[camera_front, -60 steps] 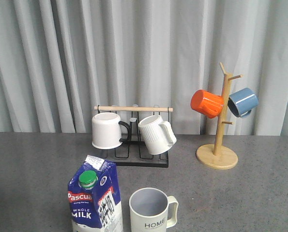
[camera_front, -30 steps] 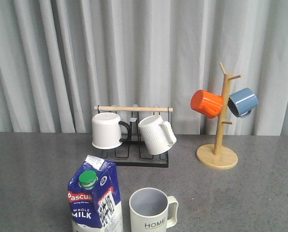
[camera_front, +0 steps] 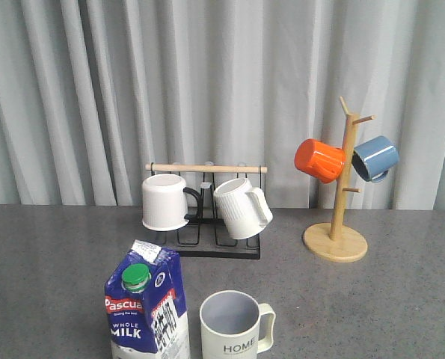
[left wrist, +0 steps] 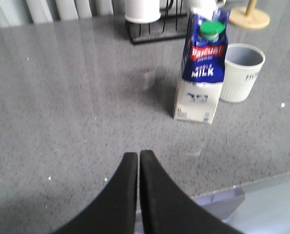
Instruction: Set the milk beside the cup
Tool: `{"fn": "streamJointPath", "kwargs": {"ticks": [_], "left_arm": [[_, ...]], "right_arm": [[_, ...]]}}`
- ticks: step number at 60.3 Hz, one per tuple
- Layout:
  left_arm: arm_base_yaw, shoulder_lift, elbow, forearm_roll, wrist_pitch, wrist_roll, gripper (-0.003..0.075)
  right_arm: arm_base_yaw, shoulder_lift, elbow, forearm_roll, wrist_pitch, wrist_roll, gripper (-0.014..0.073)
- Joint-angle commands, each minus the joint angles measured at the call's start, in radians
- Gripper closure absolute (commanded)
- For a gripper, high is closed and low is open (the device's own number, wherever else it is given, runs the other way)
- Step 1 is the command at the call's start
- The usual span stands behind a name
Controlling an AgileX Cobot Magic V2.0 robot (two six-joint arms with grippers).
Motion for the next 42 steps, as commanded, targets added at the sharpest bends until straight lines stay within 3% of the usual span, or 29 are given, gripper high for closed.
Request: {"fn": "streamJointPath", "kwargs": {"ticks": [1,7,15,30,42], "left_arm": [[-0.003,0.013,-0.019,0.001,-0.052,-0.011,0.0728],[-0.003,0.013,0.0,-0.005,-0.141,-0.028,0.0728],[-0.003,0.013,0.111,0.005,-0.386,-0.027,0.0728],[0.091,0.006,0.492,0.017,-0.959,-0.035,0.0728],[0.198,-0.101,0.797,0.02,-1.24,-0.033,0.0727]], "right_arm": [[-0.005,0.002,-0.028,0.014,-0.042,-0.001,0.0599],[-0.005,0.002,-0.028,0.014,-0.042,-0.001,0.0599],[-0.005,0.002,-0.028,0.014,-0.042,-0.001,0.0599],[-0.005,0.002,-0.028,0.014,-0.042,-0.001,0.0599],[-0.005,0.002,-0.028,0.014,-0.042,-0.001,0.0599]]}}
